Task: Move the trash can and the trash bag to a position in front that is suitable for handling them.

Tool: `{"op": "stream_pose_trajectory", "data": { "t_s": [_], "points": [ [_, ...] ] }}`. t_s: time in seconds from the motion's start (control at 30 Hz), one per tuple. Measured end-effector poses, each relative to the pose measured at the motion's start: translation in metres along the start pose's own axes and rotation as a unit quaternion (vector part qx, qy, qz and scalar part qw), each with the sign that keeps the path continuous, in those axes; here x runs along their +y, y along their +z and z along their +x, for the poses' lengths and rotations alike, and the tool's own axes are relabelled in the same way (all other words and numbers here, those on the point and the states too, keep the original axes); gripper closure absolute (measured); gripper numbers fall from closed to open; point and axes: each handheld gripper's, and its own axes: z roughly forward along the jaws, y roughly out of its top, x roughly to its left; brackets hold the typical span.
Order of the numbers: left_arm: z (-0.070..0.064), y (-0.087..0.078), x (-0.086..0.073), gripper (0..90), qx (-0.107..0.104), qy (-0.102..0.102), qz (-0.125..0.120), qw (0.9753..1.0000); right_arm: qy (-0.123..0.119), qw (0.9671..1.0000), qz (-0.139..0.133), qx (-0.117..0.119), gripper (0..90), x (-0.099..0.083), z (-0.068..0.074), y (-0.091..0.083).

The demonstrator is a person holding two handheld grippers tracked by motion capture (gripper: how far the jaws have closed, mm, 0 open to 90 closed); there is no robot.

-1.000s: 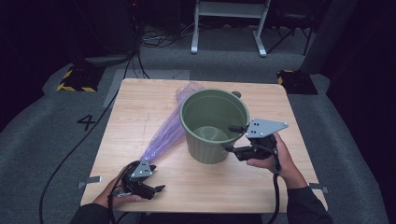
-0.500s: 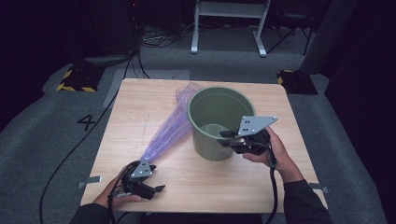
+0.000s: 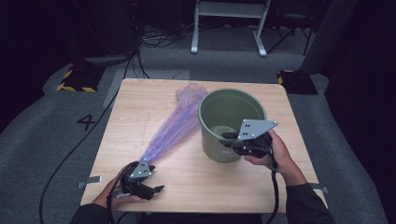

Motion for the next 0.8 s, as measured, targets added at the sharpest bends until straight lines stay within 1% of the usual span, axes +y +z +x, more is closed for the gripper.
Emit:
{"op": "stream_pose_trajectory", "data": {
  "t_s": [0.03,0.1,0.13,0.17,0.2,0.23,0.3,0.4,0.5,0.57,0.6,0.63,0.7,0.77,0.8],
  "points": [
    [0.0,-0.001,0.0,18.5,0.001,0.0,0.0,1.0,0.001,1.0,-0.003,-0.006,68.9,0.0,0.001,-0.001],
    [-0.001,-0.001,-0.001,18.5,0.003,-0.003,-0.001,1.0,0.004,0.9999,-0.007,-0.008,68.8,-0.001,0.002,-0.003],
    [-0.001,-0.002,-0.002,18.5,0.002,-0.003,-0.001,1.0,0.004,0.9999,-0.009,-0.01,64.3,-0.002,0.003,-0.004],
    [-0.001,-0.002,-0.002,18.5,0.004,-0.003,-0.001,1.0,0.006,0.9998,-0.011,-0.015,56.1,-0.003,0.003,-0.005],
    [-0.001,-0.003,-0.003,18.5,0.005,-0.004,0.001,1.0,0.013,0.9996,-0.016,-0.021,51.4,-0.004,0.003,-0.006],
    [-0.001,-0.004,-0.003,18.5,0.006,-0.004,0.002,1.0,0.022,0.9992,-0.021,-0.026,48.0,-0.005,0.004,-0.008],
    [-0.001,-0.005,-0.004,18.5,0.008,-0.006,0.005,0.9999,0.028,0.9986,-0.033,-0.032,42.1,-0.007,0.004,-0.013],
    [-0.002,-0.007,-0.005,18.5,0.01,-0.005,0.008,0.9999,0.043,0.9961,-0.054,-0.054,33.9,-0.012,0.005,-0.024],
    [-0.003,-0.01,-0.006,18.8,0.009,-0.002,0.011,0.9999,0.053,0.993,-0.068,-0.081,29.9,-0.021,0.006,-0.037],
    [-0.005,-0.013,-0.007,18.5,0.012,-0.001,0.011,0.9999,0.066,0.9904,-0.079,-0.092,29.2,-0.028,0.006,-0.046],
    [-0.006,-0.017,-0.008,18.5,0.013,0.0,0.006,0.9999,0.071,0.9892,-0.083,-0.098,28.2,-0.033,0.006,-0.051],
    [-0.006,-0.021,-0.009,18.4,0.015,-0.004,-0.005,0.9999,0.077,0.988,-0.086,-0.103,27.7,-0.037,0.006,-0.055],
    [-0.006,-0.029,-0.011,18.8,0.024,-0.012,-0.02,0.9994,0.085,0.9858,-0.088,-0.115,27.0,-0.047,0.006,-0.061],
    [-0.005,-0.036,-0.013,18.9,0.041,-0.019,-0.029,0.9986,0.096,0.984,-0.087,-0.122,26.5,-0.059,0.004,-0.066],
    [-0.004,-0.039,-0.015,18.8,0.047,-0.022,-0.032,0.9981,0.105,0.9824,-0.088,-0.127,26.4,-0.067,0.003,-0.068]
  ]
}}
